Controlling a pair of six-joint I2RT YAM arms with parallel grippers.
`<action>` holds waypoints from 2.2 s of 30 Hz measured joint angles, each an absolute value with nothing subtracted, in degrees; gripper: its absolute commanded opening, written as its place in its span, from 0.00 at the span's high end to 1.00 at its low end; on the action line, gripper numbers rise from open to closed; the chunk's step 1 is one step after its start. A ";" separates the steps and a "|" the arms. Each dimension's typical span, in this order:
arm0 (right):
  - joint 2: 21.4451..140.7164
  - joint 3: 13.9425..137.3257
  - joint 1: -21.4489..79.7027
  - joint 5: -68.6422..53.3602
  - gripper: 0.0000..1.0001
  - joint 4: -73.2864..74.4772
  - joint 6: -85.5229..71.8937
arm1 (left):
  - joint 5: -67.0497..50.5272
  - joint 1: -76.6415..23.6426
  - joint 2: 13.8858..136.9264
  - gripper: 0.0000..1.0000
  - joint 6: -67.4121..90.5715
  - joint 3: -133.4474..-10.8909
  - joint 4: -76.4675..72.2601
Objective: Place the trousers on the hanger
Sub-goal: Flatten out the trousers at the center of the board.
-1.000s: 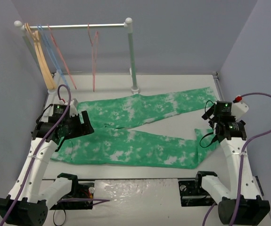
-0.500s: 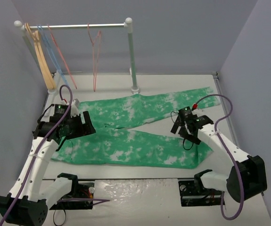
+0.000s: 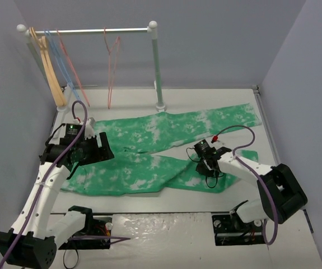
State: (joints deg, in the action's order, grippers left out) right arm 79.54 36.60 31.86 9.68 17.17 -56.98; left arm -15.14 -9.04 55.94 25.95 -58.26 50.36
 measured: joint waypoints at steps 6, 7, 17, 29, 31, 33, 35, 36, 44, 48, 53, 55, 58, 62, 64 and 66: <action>92.87 47.10 34.52 9.60 1.00 4.67 -50.81 | -14.61 -9.04 55.92 0.26 25.65 -58.28 50.92; 95.54 49.69 35.40 9.56 1.00 2.84 -49.13 | -14.51 -9.04 55.92 0.26 25.61 -58.28 51.00; 111.24 73.07 44.44 9.80 0.61 4.49 -25.49 | -14.07 -9.55 56.06 0.26 26.90 -58.08 49.97; 93.65 74.09 38.51 25.56 0.48 17.19 -22.75 | -14.98 -14.00 59.33 0.27 31.19 -56.53 44.92; 91.62 73.05 34.76 27.23 0.50 18.29 -24.76 | -14.98 -14.18 59.47 0.27 31.50 -56.55 44.54; 91.31 71.96 31.10 28.26 0.52 19.36 -26.69 | -14.98 -14.29 59.60 0.27 31.68 -56.55 44.30; 93.08 71.25 28.14 28.48 0.53 20.64 -28.42 | -14.97 -14.39 59.77 0.27 31.73 -56.55 44.21; 94.65 71.19 27.21 28.35 0.54 21.12 -29.16 | -14.97 -14.46 59.85 0.27 31.73 -56.55 44.21; 107.03 71.36 25.02 24.06 0.56 20.15 -32.97 | -14.92 -14.68 59.47 0.27 31.68 -56.55 44.63; 109.51 71.43 24.03 22.96 0.59 18.71 -34.01 | -14.69 -14.68 58.23 0.27 31.68 -56.55 45.38; 110.74 71.44 23.53 22.82 0.70 17.29 -34.76 | -14.52 -14.68 56.83 0.27 31.68 -56.55 46.43; 110.83 71.47 23.55 22.97 0.79 16.93 -34.96 | -14.52 -14.68 56.77 0.27 31.65 -56.55 46.72; 110.95 71.50 23.37 23.31 0.93 16.74 -35.27 | -14.50 -14.68 56.77 0.26 31.60 -56.55 47.05; 110.53 71.41 22.98 24.07 0.99 16.73 -35.37 | -14.48 -14.68 56.82 0.27 31.34 -56.55 47.27; 108.31 70.11 22.86 24.58 1.00 16.56 -35.71 | -14.49 -14.68 57.00 0.26 31.01 -56.55 47.30; 102.66 67.03 22.81 25.29 1.00 17.06 -36.62 | -14.50 -14.68 57.33 0.26 30.64 -56.55 47.32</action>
